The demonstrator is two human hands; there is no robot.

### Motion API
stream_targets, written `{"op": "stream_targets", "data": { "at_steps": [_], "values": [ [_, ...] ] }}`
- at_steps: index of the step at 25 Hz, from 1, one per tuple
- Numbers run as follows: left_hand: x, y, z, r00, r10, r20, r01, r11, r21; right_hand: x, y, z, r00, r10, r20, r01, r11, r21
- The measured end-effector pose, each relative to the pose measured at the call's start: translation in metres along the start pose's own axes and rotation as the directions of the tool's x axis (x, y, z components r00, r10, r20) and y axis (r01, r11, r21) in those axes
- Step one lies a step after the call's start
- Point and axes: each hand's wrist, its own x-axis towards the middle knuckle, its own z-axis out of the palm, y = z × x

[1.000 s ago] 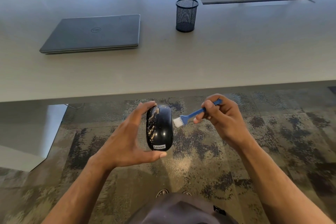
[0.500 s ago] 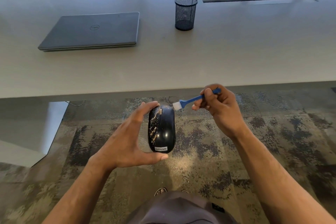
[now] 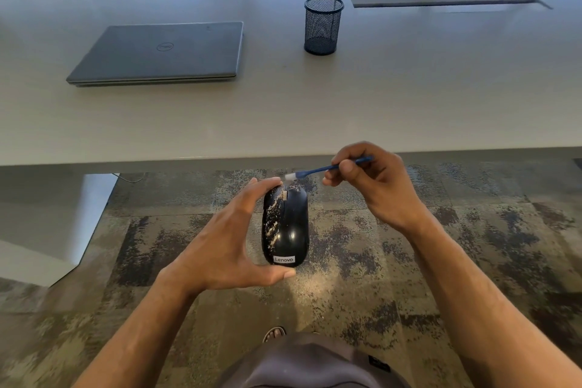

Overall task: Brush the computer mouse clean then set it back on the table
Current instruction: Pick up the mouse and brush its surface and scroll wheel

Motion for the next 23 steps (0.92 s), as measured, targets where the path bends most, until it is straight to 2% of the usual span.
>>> {"op": "stream_targets", "data": {
  "at_steps": [2, 5, 9, 12, 14, 19, 23],
  "values": [
    [0.002, 0.001, 0.0, 1.0, 0.004, -0.006, -0.004, 1.0, -0.001, -0.004, -0.002, -0.005, 0.996, 0.028, 0.082, -0.023, 0.998, -0.06],
    [0.003, 0.0, 0.0, 1.0, -0.009, 0.008, 0.009, 1.0, 0.009, -0.011, -0.006, -0.023, 0.992, 0.068, 0.104, -0.056, 0.992, -0.117],
    [0.005, 0.0, 0.003, 1.0, 0.01, 0.018, -0.01, 1.0, 0.023, 0.001, -0.012, -0.031, 0.996, 0.018, 0.086, -0.013, 0.999, -0.051],
    [0.009, 0.001, 0.003, 1.0, 0.016, 0.02, -0.017, 1.0, 0.022, 0.015, -0.011, -0.018, 0.981, -0.009, 0.193, 0.022, 0.998, -0.065],
    [0.011, 0.0, 0.003, 1.0, -0.004, 0.025, 0.004, 1.0, 0.017, 0.018, -0.008, -0.018, 0.971, 0.024, 0.238, 0.004, 0.993, -0.116],
    [0.012, -0.003, 0.003, 1.0, -0.014, 0.02, 0.013, 0.999, 0.041, 0.017, -0.012, -0.037, 0.986, 0.01, 0.165, 0.0, 0.998, -0.062],
    [0.016, -0.004, 0.003, 1.0, 0.027, 0.008, -0.027, 0.999, 0.045, 0.028, -0.012, -0.018, 0.972, -0.027, 0.235, 0.044, 0.997, -0.066]
  ]
}}
